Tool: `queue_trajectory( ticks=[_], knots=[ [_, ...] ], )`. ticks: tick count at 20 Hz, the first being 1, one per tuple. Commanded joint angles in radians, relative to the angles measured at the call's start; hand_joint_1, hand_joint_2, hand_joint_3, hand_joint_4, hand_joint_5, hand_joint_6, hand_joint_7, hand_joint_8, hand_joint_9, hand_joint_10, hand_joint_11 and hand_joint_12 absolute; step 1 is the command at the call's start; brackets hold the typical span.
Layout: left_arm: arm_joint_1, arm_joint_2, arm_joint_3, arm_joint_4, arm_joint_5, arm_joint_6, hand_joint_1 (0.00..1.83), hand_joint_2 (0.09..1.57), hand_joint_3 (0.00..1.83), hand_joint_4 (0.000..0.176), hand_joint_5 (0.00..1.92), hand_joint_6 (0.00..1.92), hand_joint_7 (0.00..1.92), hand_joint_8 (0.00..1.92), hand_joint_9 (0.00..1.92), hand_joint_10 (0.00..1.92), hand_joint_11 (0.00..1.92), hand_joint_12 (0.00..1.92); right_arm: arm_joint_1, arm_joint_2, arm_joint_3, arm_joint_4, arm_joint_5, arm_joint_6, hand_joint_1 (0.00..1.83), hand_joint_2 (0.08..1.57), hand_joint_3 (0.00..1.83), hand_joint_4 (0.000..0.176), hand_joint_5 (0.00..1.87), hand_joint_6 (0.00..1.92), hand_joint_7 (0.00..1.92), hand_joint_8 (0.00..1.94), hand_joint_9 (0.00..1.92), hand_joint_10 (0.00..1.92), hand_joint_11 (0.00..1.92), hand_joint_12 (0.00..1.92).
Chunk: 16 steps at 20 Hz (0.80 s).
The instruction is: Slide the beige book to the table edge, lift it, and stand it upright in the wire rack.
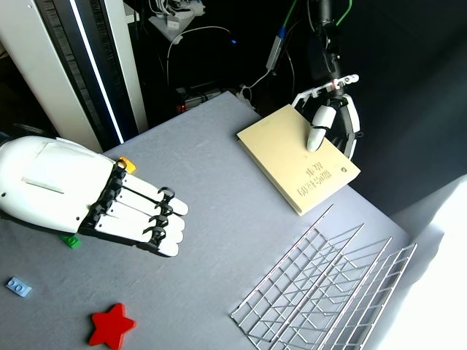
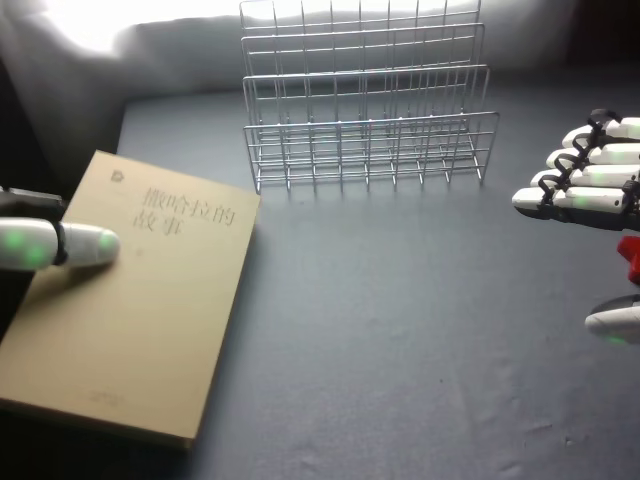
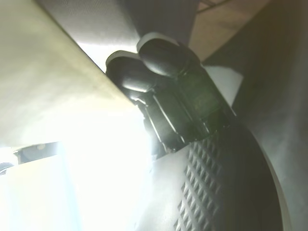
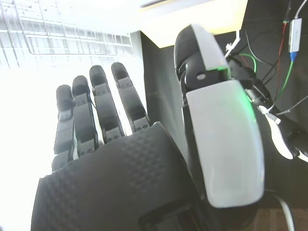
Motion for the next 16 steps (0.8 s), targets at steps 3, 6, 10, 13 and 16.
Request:
queue_trajectory(
  ticks=[3,6,10,13,16],
  knots=[
    [-0.047,0.039,-0.008,-0.003,-0.063,0.022,1.23,1.20,0.00,0.000,0.75,1.14,0.90,1.41,1.05,1.48,0.90,1.70,0.014,0.005,-0.002,0.018,0.104,-0.005,0.21,1.19,0.00,0.000,0.15,0.00,0.18,0.00,0.15,0.00,0.00,0.33],
    [-0.080,0.062,-0.023,-0.003,-0.047,0.039,1.23,1.20,0.00,0.000,0.76,1.13,0.90,1.41,1.04,1.49,0.89,1.70,0.014,0.006,-0.002,0.018,0.105,-0.006,0.22,1.19,0.00,0.000,0.16,0.00,0.16,0.00,0.13,0.00,0.00,0.27],
    [-0.126,0.092,-0.039,-0.003,-0.039,0.052,1.23,1.21,0.00,0.000,0.74,1.16,0.90,1.41,1.05,1.48,0.89,1.70,0.014,0.006,-0.002,0.018,0.107,-0.007,0.24,1.18,0.00,0.000,0.15,0.00,0.18,0.00,0.16,0.01,0.00,0.30],
    [-0.169,0.125,-0.055,-0.003,-0.010,0.082,1.23,1.20,0.00,0.000,0.75,1.14,0.91,1.40,1.08,1.46,0.92,1.68,0.014,0.006,-0.002,0.018,0.109,-0.009,0.25,1.18,0.00,0.000,0.15,0.00,0.19,0.00,0.15,0.00,0.00,0.31],
    [-0.193,0.151,-0.068,-0.003,-0.003,0.091,1.23,1.20,0.00,0.000,0.76,1.12,0.91,1.41,1.07,1.47,0.91,1.69,0.014,0.007,-0.002,0.018,0.109,-0.009,0.25,1.18,0.00,0.000,0.17,0.01,0.20,0.00,0.16,0.01,0.00,0.31]
  ],
)
